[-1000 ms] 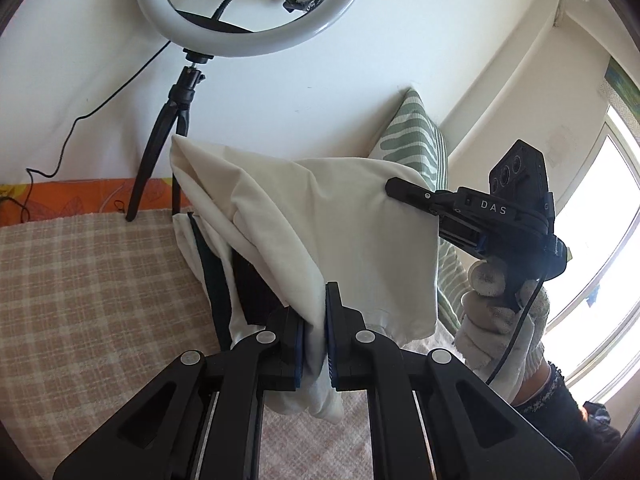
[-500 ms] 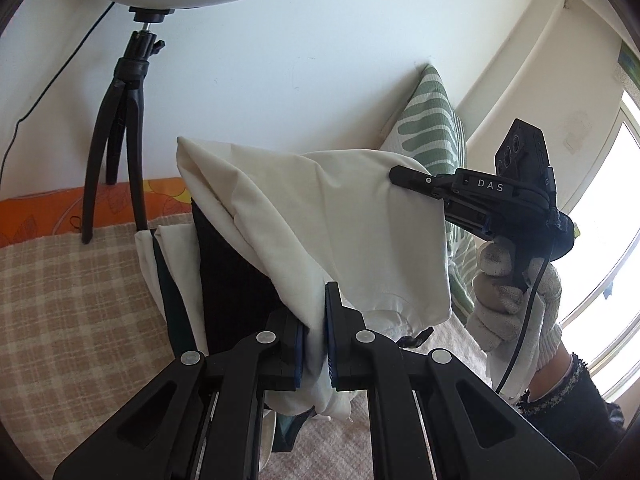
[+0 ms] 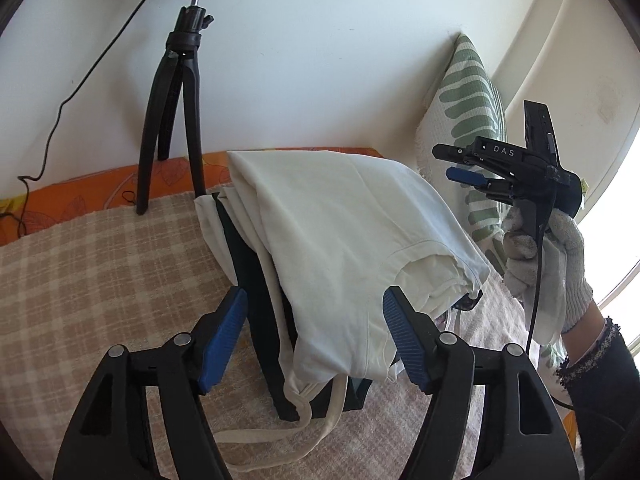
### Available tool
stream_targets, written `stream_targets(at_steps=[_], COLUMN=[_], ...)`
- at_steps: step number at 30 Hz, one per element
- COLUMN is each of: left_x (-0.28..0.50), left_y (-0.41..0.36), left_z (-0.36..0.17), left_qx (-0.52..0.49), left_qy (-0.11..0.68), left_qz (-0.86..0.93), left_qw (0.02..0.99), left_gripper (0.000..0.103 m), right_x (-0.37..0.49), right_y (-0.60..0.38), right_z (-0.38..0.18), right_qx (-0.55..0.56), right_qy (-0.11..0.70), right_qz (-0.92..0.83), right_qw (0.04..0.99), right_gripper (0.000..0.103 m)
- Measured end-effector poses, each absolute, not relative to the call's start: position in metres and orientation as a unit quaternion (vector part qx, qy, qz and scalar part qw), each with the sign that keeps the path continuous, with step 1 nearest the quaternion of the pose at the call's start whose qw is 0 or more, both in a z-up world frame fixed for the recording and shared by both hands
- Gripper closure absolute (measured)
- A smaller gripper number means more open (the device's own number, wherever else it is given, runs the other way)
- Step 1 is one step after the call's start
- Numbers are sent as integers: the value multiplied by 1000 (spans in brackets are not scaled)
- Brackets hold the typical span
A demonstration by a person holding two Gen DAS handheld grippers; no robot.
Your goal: Fold small clothes
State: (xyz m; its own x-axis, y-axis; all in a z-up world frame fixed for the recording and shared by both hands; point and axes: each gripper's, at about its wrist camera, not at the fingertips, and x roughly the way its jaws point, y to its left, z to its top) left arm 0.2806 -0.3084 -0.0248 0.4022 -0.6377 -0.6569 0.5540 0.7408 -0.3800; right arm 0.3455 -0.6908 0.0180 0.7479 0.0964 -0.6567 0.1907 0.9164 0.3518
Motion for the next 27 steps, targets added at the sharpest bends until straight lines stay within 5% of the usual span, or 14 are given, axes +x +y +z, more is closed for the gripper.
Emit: stream_targets(at_steps=[4,7,27], left_x=[275,266,184], left_y=[-301,-294,-234], left_z=[-20,-13,46], left_qx=[-40,-32,-35], left_qy=[413,405,362], left_qz=[-349,-348,-337], left_qw=[840,845,868], left_gripper=[33,33,28], right_x=[336,327,221], right_y=[-680,-668,-580], right_z=[29,38,101], right_qx=[181,168,119], right_qy=[351,346,308], right_qz=[-33,-35,-50], right_qw=[918,922,942], right_gripper=[44,31,15])
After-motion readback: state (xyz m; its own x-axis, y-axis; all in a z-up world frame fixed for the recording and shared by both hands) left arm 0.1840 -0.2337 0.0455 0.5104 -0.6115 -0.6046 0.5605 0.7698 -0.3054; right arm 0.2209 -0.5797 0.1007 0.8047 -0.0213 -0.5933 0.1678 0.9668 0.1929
